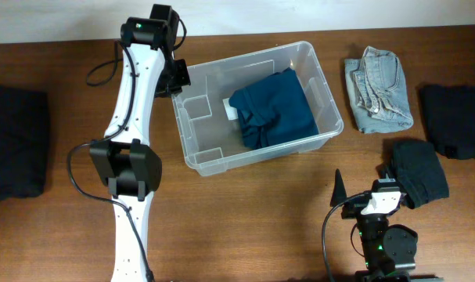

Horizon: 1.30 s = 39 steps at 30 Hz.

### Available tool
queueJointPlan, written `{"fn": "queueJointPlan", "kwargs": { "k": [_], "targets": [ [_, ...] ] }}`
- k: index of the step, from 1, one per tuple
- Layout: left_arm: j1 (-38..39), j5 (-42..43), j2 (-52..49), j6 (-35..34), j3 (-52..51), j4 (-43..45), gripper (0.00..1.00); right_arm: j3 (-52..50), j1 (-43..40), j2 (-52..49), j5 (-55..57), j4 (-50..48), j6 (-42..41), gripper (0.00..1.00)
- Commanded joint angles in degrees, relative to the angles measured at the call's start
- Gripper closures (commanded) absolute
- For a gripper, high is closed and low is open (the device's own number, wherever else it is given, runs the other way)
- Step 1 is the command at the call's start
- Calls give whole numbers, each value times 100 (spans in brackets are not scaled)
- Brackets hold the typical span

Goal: Pack container
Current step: 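Raise the left gripper out of the box toward its left corner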

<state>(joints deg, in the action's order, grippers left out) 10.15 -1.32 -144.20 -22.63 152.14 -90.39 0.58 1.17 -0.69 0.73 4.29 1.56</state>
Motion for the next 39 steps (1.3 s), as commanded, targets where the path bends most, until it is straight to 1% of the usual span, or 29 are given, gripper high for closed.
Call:
{"fn": "queueJointPlan", "kwargs": {
  "k": [1,6,13,19,24,29,34,39],
  "targets": [
    [-22,-173,72,76,-46,70,99,-26,37,48,-11,39,-7,2],
    [-20,-168,72,590,-46,192,99,-26,37,48,-11,39,-7,2],
    [-22,-170,72,1099,-46,348,100,-26,37,48,-13,39,-7,2],
    [-37,-170,72,1849,-46,463,99,-26,37,48,-11,39,-7,2],
    [-122,-149,72,2175,-46,470,99,-26,37,48,-11,39,-7,2],
    [-260,-149,72,2153,-46,444,100,-26,37,48,-11,39,-7,2],
    [-385,-146,72,1834,-46,400,99,-26,37,48,-11,39,-7,2],
    [-409,-118,72,1766,-46,315,99,-26,37,48,-11,39,-7,2]
  ]
}}
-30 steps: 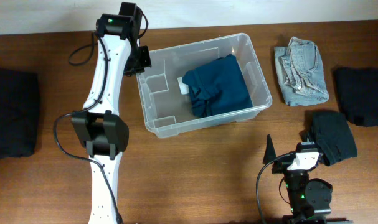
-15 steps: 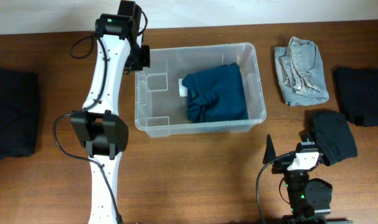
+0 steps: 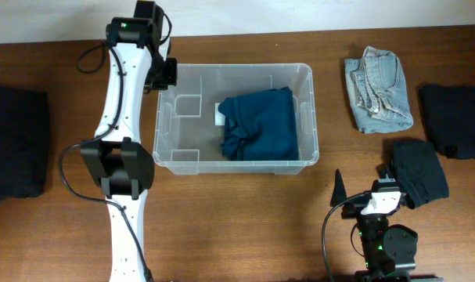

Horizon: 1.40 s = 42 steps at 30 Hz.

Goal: Pack container
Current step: 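Raise the left gripper out of the box toward its left corner, then swing the left arm left toward the black garment on the table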

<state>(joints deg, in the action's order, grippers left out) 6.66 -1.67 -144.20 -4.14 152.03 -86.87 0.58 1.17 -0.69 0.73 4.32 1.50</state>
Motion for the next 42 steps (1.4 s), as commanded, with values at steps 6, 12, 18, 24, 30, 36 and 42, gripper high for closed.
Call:
{"fn": "queueJointPlan", "kwargs": {
  "k": [6,12,18,24,30,36,42],
  "targets": [
    [-39,-52,72,-413,-35,-81,99,-26,37,48,-11,37,0,2],
    [-44,107,72,-562,-35,-131,99,-26,37,48,-11,37,0,2],
    [-44,105,72,-555,-35,-160,75,-26,37,48,-11,37,0,2],
    [-44,81,76,-520,-33,-140,64,-26,37,48,-11,37,0,2],
    [-44,81,98,-518,94,-153,58,-26,37,48,-11,37,0,2],
    [-46,79,251,-326,553,-378,39,-26,37,48,-11,37,0,2],
    [-125,37,732,-310,990,-560,1,-26,37,48,-11,37,0,2]
  ]
}}
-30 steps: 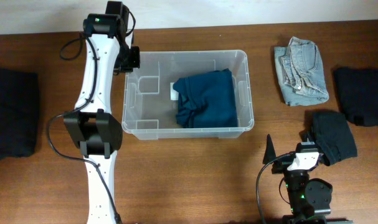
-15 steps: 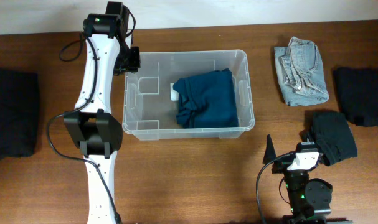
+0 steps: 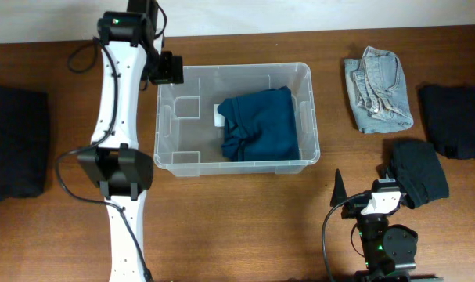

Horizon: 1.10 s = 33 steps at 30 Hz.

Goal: Pack container
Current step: 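Swing the left arm left toward the black garment on the table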

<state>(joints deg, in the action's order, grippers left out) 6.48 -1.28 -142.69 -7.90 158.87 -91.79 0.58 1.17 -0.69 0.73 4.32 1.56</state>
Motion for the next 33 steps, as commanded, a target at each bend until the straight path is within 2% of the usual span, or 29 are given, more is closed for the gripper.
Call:
{"fn": "queueJointPlan", "kwargs": {
  "k": [1,7,12,18,21,25,27,29,31,33],
  "targets": [
    [-153,-4,678,63,341,-111,1,-26,37,48,-11,37,-7,2],
    [-868,-162,1394,-409,361,-492,1,-26,37,48,-11,37,-7,2],
    [-1764,588,1867,-433,361,-492,1,-26,37,48,-11,37,-7,2],
    [-2719,599,2015,-162,323,-492,1,-26,37,48,-13,37,-7,2],
    [-3042,435,2015,-122,179,-492,1,-26,37,48,-11,37,-7,2],
    [-3379,-219,2002,-151,9,-431,1,-26,37,48,-11,37,-7,2],
    [-3585,-205,1991,-168,-131,-291,11,-26,37,48,-11,37,-7,2],
    [-3755,-219,1991,-166,-310,-149,37,-26,37,48,-11,37,-7,2],
    [-3910,-219,1991,-166,-516,-26,68,-26,37,48,-13,37,-7,2],
    [-4026,-219,1991,-166,-734,118,88,-26,37,48,-11,37,-7,2]
  ]
}}
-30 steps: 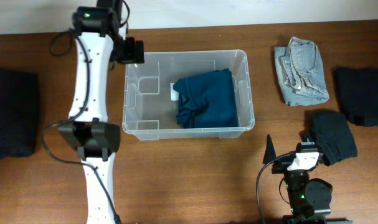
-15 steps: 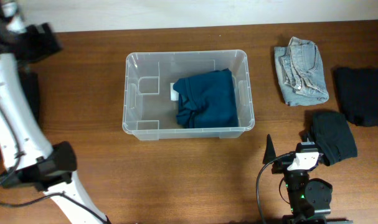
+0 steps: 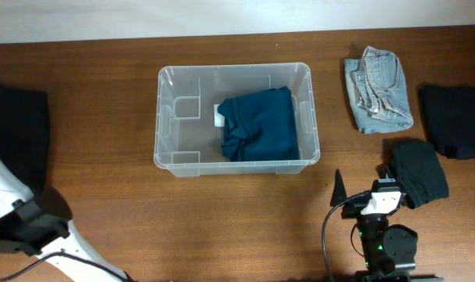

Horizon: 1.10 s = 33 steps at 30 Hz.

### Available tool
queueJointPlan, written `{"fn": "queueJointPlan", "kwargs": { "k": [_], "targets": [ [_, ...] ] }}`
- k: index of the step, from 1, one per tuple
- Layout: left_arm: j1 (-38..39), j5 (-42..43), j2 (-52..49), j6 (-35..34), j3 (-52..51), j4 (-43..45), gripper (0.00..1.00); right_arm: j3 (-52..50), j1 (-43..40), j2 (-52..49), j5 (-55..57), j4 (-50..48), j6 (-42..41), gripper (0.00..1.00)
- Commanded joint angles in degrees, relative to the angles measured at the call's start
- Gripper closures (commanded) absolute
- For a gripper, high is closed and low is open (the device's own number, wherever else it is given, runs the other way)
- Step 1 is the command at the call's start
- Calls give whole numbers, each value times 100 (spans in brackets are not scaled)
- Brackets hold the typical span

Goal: Pack container
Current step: 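Swing the left arm left toward the black garment on the table, then lower the left gripper onto the black garment's near edge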

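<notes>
A clear plastic container (image 3: 167, 117) stands square in the middle of the table. A folded teal garment (image 3: 262, 124) lies in its right half, and the left half holds nothing. Only part of my left arm (image 3: 22, 227) shows, at the lower left corner, and its gripper is out of frame. My right gripper (image 3: 364, 184) rests at the bottom right with its fingers spread and nothing between them, next to a folded black garment (image 3: 421, 172).
Light blue jeans (image 3: 378, 88) lie at the back right, with another black garment (image 3: 456, 121) at the right edge. A dark garment (image 3: 18, 149) lies at the left edge. The right arm's base (image 3: 386, 243) sits at the front.
My left arm has left the container's far left corner and now shows only at the lower left of the frame. The container, the clothes and the right arm have not moved.
At first the container stood skewed, with my left gripper at its far left corner. Then it stood square to the table and further left, with the gripper still at that corner. The gripper stayed there, and now the arm is back at the lower left.
</notes>
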<state>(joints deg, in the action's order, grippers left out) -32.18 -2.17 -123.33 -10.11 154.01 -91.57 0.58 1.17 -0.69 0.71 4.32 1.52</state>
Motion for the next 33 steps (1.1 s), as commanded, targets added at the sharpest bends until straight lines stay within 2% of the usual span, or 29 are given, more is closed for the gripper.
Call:
{"fn": "queueJointPlan", "kwargs": {
  "k": [1,2,8,17,27,33],
  "targets": [
    [-197,-131,55,57,-374,190,96,-26,37,48,-9,37,-2,2],
    [-219,-129,55,57,-501,299,99,-26,37,48,-9,37,-2,2],
    [-238,-238,52,57,-1231,933,100,-26,37,48,-9,37,-2,2],
    [-400,-1237,50,57,-2793,1982,100,-26,37,48,-9,37,-2,2],
    [-1003,-1235,44,85,-4013,3034,99,-26,37,48,-9,37,-2,2],
    [-1187,-1198,44,629,-4454,3641,99,-26,37,48,-9,37,-2,2]
  ]
}}
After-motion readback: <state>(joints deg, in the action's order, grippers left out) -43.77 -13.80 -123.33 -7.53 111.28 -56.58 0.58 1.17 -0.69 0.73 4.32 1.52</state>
